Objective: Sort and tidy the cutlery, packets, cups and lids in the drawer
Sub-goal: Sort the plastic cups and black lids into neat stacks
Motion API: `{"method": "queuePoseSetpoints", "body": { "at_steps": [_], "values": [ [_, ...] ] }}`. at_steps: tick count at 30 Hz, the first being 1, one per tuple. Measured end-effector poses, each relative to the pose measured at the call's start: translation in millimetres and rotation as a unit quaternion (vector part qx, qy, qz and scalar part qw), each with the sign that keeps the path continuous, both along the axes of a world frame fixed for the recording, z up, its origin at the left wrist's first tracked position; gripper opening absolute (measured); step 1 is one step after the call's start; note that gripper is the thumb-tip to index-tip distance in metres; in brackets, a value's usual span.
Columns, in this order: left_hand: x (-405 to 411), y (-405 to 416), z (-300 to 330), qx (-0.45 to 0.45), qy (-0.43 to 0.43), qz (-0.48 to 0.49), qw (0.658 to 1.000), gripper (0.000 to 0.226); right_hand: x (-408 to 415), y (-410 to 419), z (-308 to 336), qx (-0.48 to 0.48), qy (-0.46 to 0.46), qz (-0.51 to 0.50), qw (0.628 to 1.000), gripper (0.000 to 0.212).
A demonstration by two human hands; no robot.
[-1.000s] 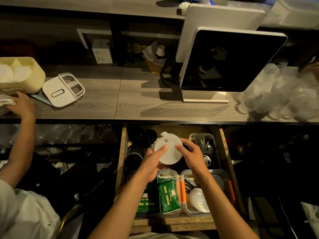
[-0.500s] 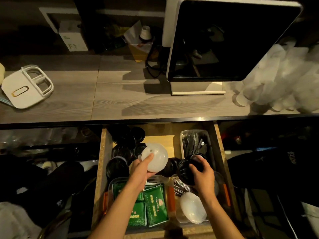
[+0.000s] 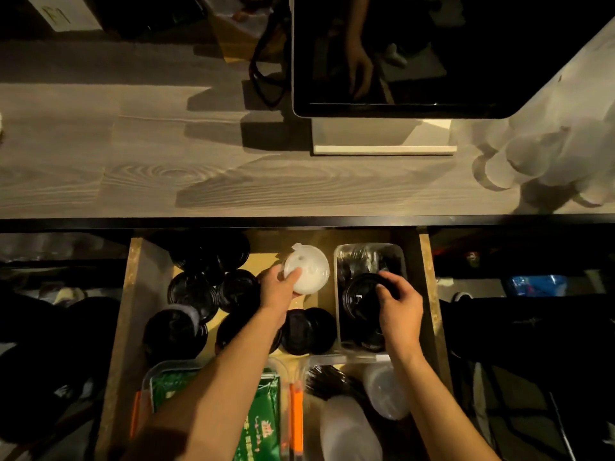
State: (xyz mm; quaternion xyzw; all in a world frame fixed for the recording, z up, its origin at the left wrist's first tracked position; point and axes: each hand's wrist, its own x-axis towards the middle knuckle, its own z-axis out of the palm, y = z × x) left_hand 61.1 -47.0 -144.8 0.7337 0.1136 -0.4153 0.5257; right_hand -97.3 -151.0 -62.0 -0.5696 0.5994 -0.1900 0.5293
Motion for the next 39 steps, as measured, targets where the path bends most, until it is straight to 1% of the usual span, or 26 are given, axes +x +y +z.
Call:
{"method": "queuePoseSetpoints", "body": {
  "at_steps": [3, 7, 9, 10, 13, 15, 16, 17, 18, 19, 20, 21, 22, 24, 26, 28, 29, 31, 33, 35, 36, 37, 38, 39],
  "values": [
    [-1.3, -10.8, -17.0, 0.022, 0.015, 0.006, 1.0, 0.049, 0.8, -5.8, -10.4, 0.003, -0.012, 0.008, 1.0, 0.034],
    [-6.1, -21.1, -21.9, 0.058, -0.019, 0.002, 0.998, 0.049, 0.1, -8.7, -16.1, 0.016, -0.018, 0.01, 1.0, 0.033],
    [-6.8, -21.4, -19.1, 0.099, -0.045, -0.017, 0.994, 0.045, 0.3, -9.1, -16.6, 0.021, -0.02, 0.009, 1.0, 0.033],
    [-7.5, -20.5, -17.2, 0.107, -0.045, -0.021, 0.993, 0.044, 0.8, -8.8, -16.4, 0.021, -0.021, 0.008, 1.0, 0.033],
    [-6.6, -15.3, -6.8, 0.09, -0.01, -0.01, 0.996, 0.039, 3.2, -9.1, -13.9, 0.037, -0.028, -0.005, 0.999, 0.032],
    [-6.0, -13.3, 5.8, 0.104, -0.041, -0.036, 0.993, 0.034, 5.6, -10.4, -9.8, 0.047, -0.036, -0.016, 0.998, 0.031],
    [-7.0, -11.3, 13.5, 0.113, -0.072, -0.055, 0.989, 0.04, 6.9, -10.8, -6.7, 0.046, -0.041, -0.018, 0.998, 0.03],
    [-9.2, -8.6, 22.3, 0.116, -0.097, -0.065, 0.986, 0.05, 7.8, -10.7, -3.4, 0.046, -0.051, -0.02, 0.997, 0.03],
    [-12.9, -6.7, 33.1, 0.101, -0.116, -0.058, 0.986, 0.058, 8.4, -9.7, -0.4, 0.048, -0.066, -0.024, 0.996, 0.029],
    [-18.8, -5.1, 47.2, 0.07, -0.124, -0.045, 0.989, 0.059, 8.5, -7.5, 2.3, 0.057, -0.085, -0.031, 0.994, 0.029],
    [-26.8, -4.5, 61.2, 0.021, -0.116, -0.042, 0.992, 0.057, 9.0, -4.4, 5.7, 0.069, -0.105, -0.04, 0.991, 0.029],
    [-36.1, -5.0, 72.7, -0.04, -0.087, -0.05, 0.994, 0.054, 9.6, -0.2, 7.8, 0.083, -0.122, -0.051, 0.988, 0.028],
    [-46.5, -6.7, 80.9, -0.103, -0.035, -0.048, 0.993, 0.053, 10.7, 5.2, 9.5, 0.1, -0.138, -0.06, 0.984, 0.028],
    [-63.6, -9.6, 92.4, -0.205, 0.081, -0.005, 0.975, 0.051, 13.7, 18.7, 12.5, 0.139, -0.173, -0.083, 0.971, 0.029],
    [-74.7, -8.8, 99.7, -0.263, 0.148, 0.039, 0.953, 0.047, 15.5, 32.6, 17.6, 0.178, -0.203, -0.111, 0.956, 0.031],
    [-80.2, -3.0, 103.2, -0.301, 0.191, 0.068, 0.932, 0.051, 12.2, 43.8, 22.2, 0.202, -0.213, -0.12, 0.948, 0.029],
    [-82.1, 0.5, 104.6, -0.316, 0.211, 0.08, 0.921, 0.052, 9.5, 48.6, 25.5, 0.213, -0.217, -0.119, 0.945, 0.028],
    [-87.1, 4.3, 107.9, -0.319, 0.231, 0.097, 0.914, 0.051, 3.5, 55.9, 30.9, 0.226, -0.218, -0.127, 0.941, 0.026],
    [-91.7, 7.9, 109.8, -0.295, 0.231, 0.108, 0.921, 0.041, -4.1, 59.6, 31.8, 0.22, -0.198, -0.129, 0.946, 0.023],
    [-92.0, 11.9, 112.0, -0.272, 0.249, 0.119, 0.922, 0.032, -13.0, 60.6, 31.1, 0.227, -0.177, -0.08, 0.954, 0.017],
    [-88.8, 14.9, 111.9, -0.269, 0.259, 0.125, 0.919, 0.033, -19.2, 59.1, 29.3, 0.234, -0.171, -0.057, 0.955, 0.015],
    [-84.0, 18.7, 111.8, -0.271, 0.269, 0.138, 0.914, 0.037, -26.1, 54.9, 27.9, 0.238, -0.164, -0.057, 0.956, 0.015],
    [-78.8, 22.8, 111.4, -0.274, 0.277, 0.15, 0.909, 0.041, -33.7, 49.1, 26.5, 0.233, -0.155, -0.078, 0.957, 0.016],
    [-73.1, 26.9, 111.4, -0.28, 0.281, 0.16, 0.904, 0.045, -42.0, 40.6, 24.1, 0.207, -0.134, -0.101, 0.964, 0.017]
  ]
}}
